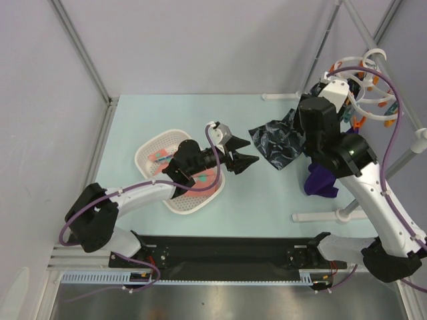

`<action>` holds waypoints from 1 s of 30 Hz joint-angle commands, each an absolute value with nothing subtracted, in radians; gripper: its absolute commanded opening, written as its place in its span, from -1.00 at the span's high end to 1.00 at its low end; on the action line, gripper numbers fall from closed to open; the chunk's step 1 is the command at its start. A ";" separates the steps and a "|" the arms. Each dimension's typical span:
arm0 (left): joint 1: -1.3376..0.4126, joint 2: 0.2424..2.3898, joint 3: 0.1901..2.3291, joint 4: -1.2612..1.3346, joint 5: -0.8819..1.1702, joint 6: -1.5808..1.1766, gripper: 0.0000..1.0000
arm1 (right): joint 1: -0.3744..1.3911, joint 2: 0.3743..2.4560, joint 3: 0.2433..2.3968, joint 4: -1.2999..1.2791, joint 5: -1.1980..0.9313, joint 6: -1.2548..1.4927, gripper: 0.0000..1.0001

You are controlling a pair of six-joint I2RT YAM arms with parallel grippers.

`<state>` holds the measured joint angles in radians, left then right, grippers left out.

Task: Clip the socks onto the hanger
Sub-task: Open the clamp at the hanger.

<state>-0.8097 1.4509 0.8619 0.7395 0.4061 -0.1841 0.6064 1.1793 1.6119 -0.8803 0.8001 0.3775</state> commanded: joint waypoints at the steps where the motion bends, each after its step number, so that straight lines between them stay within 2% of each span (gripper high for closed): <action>1: -0.795 1.443 0.851 0.805 0.442 -0.199 -0.41 | 0.612 1.218 1.651 -0.859 1.035 0.301 -0.27; 13: -0.775 1.454 0.838 0.841 0.454 -0.235 -0.43 | 0.604 1.322 1.626 -0.582 1.357 0.130 -0.12; 30: -0.767 1.454 0.833 0.847 0.462 -0.241 -0.43 | 0.534 1.401 1.591 -0.560 1.407 0.215 -0.04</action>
<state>-0.7765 1.4528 0.8326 0.7952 0.4324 -0.2359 0.5415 1.4029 1.5948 -0.5850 1.3331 0.1616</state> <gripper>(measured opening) 0.714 0.521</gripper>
